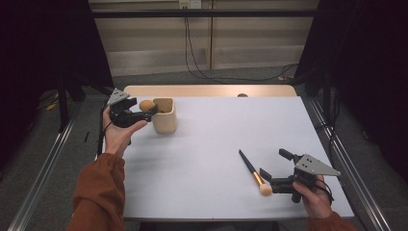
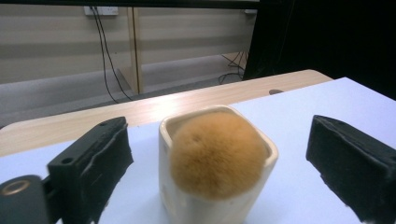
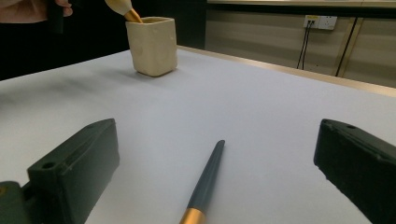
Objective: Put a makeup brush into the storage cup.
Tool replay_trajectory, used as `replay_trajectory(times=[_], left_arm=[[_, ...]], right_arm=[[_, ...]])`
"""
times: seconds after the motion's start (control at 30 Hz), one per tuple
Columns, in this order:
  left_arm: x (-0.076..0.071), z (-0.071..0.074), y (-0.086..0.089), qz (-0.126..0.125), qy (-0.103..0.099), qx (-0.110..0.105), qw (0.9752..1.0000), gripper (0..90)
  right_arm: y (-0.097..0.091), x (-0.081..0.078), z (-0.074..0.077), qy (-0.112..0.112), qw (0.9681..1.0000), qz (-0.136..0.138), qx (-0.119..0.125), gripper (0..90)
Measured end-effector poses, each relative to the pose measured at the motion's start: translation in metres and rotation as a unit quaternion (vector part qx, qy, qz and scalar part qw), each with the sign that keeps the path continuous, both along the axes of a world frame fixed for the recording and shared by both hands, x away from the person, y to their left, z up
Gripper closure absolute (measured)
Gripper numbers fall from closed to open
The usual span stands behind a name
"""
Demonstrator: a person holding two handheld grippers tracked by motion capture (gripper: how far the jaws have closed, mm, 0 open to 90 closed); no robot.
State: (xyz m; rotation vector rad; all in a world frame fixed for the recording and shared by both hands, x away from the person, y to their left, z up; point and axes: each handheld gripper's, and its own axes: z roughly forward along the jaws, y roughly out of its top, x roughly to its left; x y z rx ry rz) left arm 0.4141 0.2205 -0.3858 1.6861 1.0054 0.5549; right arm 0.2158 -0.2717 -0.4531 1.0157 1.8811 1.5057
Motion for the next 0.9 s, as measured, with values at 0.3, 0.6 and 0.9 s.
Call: replay_trajectory(times=[0.3, 0.6, 0.9], left_arm=[[-0.012, 0.001, 0.004, -0.022, -0.004, -0.019, 0.9996, 1.5], [-0.033, -0.007, 0.009, -0.036, -0.016, -0.007, 0.9992, 1.7], [-0.057, -0.016, 0.012, -0.052, -0.021, -0.012, 0.9983, 4.9]], right_arm=[[0.000, 0.001, 0.000, 0.001, 1.0000, 0.000, 0.000, 0.0], [0.000, 0.001, 0.000, 0.002, 1.0000, -0.001, 0.001, 0.0], [0.000, 0.001, -0.001, 0.003, 1.0000, -0.005, 0.000, 0.0]])
